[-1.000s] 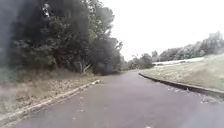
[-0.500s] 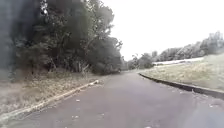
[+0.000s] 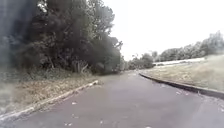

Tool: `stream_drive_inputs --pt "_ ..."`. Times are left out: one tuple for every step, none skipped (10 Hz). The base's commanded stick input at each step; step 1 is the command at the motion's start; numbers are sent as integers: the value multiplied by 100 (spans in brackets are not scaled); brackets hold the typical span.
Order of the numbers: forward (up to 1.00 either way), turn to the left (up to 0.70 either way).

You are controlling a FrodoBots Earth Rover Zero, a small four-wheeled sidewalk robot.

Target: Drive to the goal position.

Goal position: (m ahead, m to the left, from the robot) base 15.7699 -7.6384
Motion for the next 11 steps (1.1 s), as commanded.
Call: stream_drive_inputs --pt "45 0" --pt "45 0" --pt "45 0" --pt "45 0" --pt "45 -27" --pt "45 -27" --pt "45 -27" --pt "45 -2" --pt "45 -1" --pt "45 -27" --pt "45 -26"
